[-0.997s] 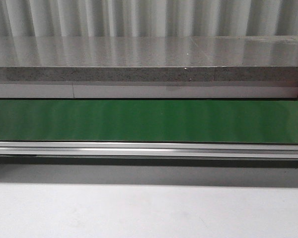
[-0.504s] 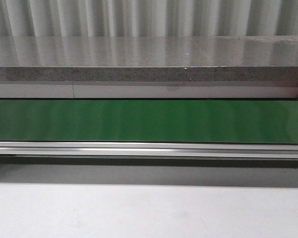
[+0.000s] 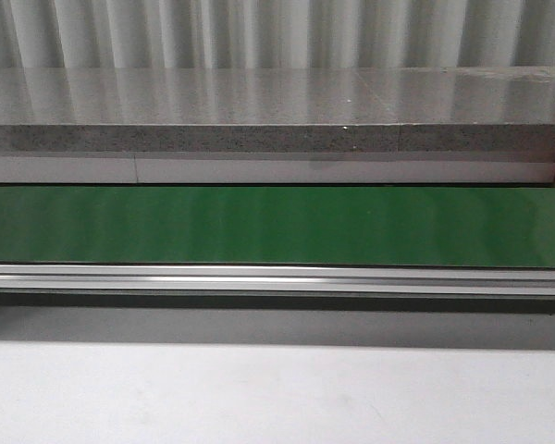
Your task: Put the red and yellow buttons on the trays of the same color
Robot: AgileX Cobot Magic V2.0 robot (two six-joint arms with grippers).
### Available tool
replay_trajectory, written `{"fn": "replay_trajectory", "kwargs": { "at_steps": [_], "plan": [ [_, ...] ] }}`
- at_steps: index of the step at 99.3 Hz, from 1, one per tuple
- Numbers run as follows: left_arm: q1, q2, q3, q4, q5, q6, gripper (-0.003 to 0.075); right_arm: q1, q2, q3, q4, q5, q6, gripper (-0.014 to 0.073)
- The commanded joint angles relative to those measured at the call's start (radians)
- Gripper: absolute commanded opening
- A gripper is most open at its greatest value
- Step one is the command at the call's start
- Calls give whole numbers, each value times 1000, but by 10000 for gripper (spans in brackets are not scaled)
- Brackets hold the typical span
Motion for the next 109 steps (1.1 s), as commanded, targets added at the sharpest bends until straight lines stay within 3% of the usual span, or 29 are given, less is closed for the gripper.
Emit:
{"fn": "replay_trajectory", "kwargs": {
  "at_steps": [1, 18, 40, 77, 109],
  "plan": [
    [46, 66, -67, 60, -95, -108, 638, 2, -6, -31, 7, -53, -10, -124],
    [157, 235, -138, 50, -95, -235, 638, 2, -6, -31, 7, -53, -10, -124],
    [243, 468, -205, 6, -132, -241, 638, 2, -6, -31, 7, -53, -10, -124],
    [314, 765, -270, -43, -221, -281, 638, 2, -6, -31, 7, -53, -10, -124],
    [345, 914, -309, -43, -274, -326, 638, 2, -6, -31, 7, -53, -10, -124]
  ]
}}
